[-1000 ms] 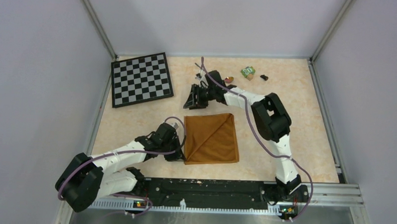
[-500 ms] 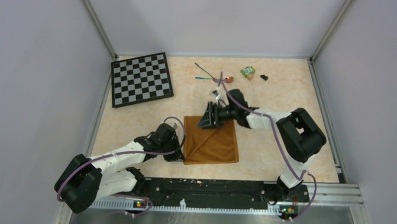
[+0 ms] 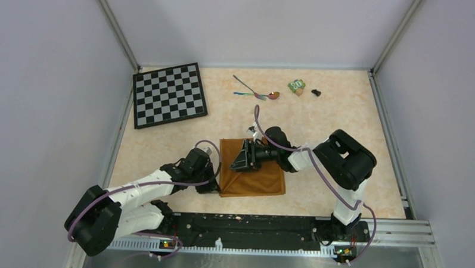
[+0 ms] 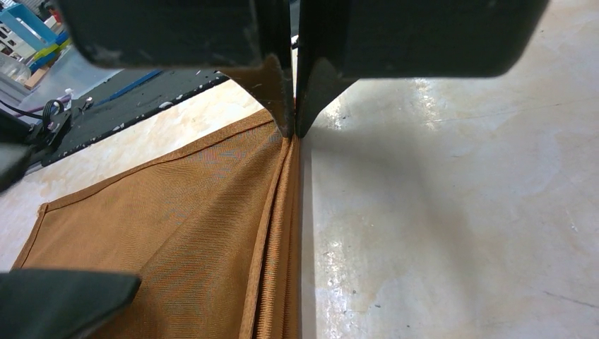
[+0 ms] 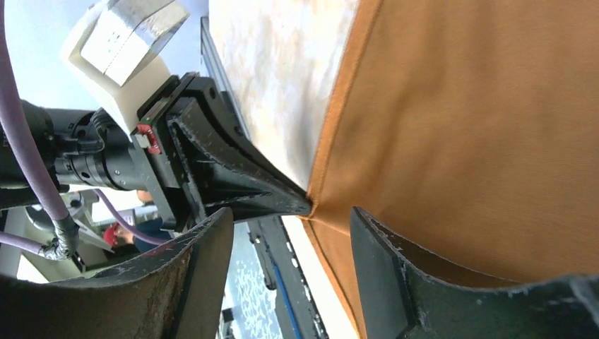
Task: Fold the napkin into a case and place the utensils inside
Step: Smooth out the upper triangle-folded napkin at the center of the board, then move the upper triangle-folded napkin to the center of the board.
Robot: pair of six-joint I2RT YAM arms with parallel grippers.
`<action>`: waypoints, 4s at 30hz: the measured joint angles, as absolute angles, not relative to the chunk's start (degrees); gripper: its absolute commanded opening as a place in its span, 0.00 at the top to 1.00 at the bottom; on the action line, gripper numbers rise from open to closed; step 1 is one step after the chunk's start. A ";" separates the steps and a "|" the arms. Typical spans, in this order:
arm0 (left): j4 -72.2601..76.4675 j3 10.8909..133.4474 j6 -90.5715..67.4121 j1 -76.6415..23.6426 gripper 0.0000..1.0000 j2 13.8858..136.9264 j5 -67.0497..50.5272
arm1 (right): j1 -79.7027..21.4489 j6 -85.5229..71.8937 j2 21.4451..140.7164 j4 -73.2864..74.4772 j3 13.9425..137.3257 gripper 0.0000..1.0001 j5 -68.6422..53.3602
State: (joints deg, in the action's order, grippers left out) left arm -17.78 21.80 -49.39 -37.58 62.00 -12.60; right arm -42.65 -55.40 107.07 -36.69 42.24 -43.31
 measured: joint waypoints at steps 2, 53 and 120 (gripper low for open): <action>-17.80 21.54 -49.43 -37.56 0.96 61.63 -12.58 | -41.28 -54.70 107.26 -36.80 41.98 0.39 -43.13; -27.35 27.79 -48.40 -37.56 0.27 53.74 -12.99 | -28.16 -26.50 86.24 6.94 49.10 0.50 -31.03; -25.19 62.02 -31.59 -29.78 0.78 100.79 7.33 | -27.92 -27.79 88.77 8.10 39.27 1.00 -22.22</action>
